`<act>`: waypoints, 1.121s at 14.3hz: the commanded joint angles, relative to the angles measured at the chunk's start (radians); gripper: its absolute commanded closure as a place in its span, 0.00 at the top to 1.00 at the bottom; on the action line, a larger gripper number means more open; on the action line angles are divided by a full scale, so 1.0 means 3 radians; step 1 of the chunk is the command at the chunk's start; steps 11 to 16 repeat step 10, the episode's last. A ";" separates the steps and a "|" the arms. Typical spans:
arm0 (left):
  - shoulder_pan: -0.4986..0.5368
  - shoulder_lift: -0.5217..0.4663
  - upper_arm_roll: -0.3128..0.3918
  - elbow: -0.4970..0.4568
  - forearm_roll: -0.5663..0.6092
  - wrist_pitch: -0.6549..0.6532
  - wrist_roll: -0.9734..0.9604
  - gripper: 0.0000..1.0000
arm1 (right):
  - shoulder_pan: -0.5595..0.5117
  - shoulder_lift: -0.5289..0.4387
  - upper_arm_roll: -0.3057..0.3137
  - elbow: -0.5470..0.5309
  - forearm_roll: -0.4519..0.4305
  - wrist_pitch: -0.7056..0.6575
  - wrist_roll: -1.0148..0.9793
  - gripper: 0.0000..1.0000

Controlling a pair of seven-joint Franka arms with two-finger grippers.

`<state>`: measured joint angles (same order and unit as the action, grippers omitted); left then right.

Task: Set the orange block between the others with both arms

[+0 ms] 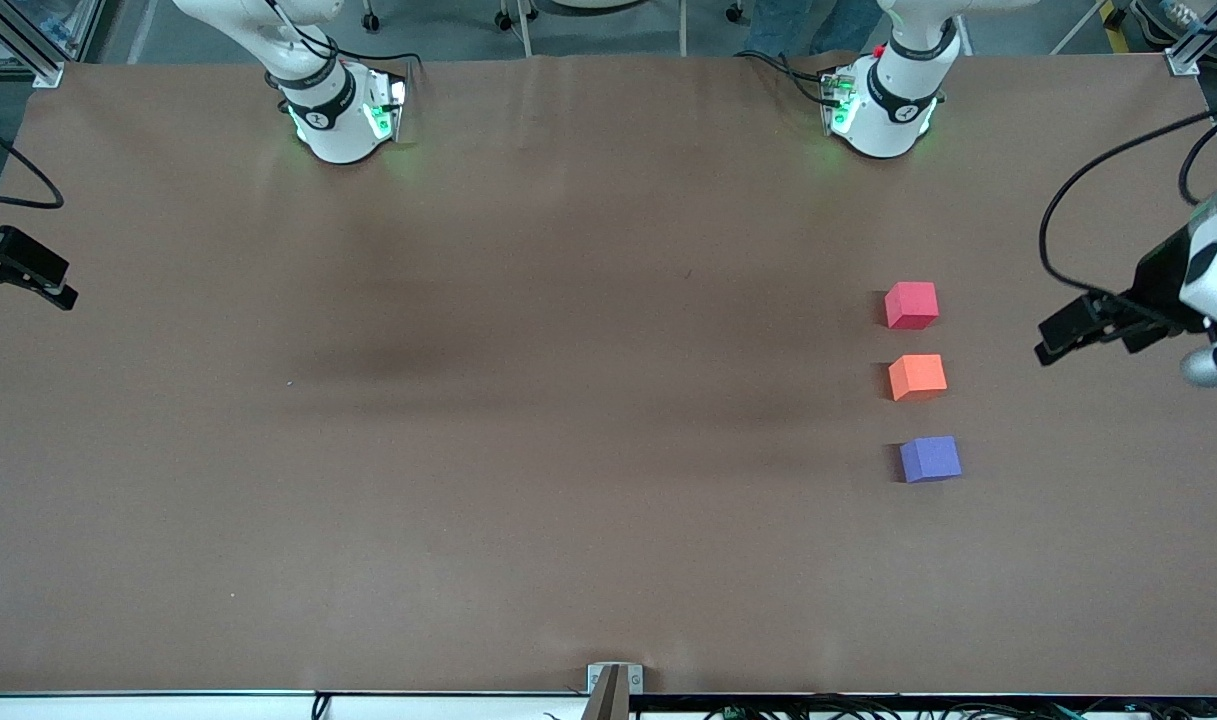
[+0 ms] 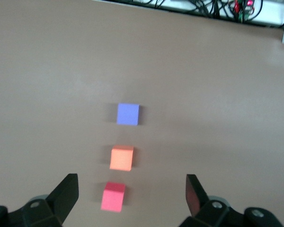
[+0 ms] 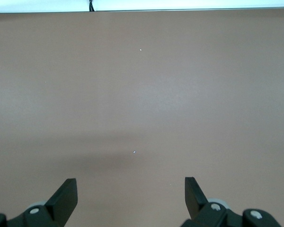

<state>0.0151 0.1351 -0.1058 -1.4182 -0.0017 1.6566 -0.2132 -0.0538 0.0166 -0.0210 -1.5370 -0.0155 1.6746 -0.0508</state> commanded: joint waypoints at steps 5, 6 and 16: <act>-0.0203 -0.0834 0.0336 -0.1004 -0.0066 0.0159 0.0301 1.00 | -0.0010 -0.0035 0.0004 -0.0067 0.0021 0.0048 -0.0030 1.00; -0.0204 -0.0839 0.0378 -0.1010 -0.0066 0.0139 0.0367 1.00 | -0.0010 -0.0035 0.0004 -0.0067 0.0021 0.0048 -0.0030 1.00; -0.0132 -0.0646 0.0378 -0.0684 -0.0020 -0.0035 0.0327 1.00 | -0.0010 -0.0030 0.0004 -0.0067 0.0021 0.0053 -0.0030 1.00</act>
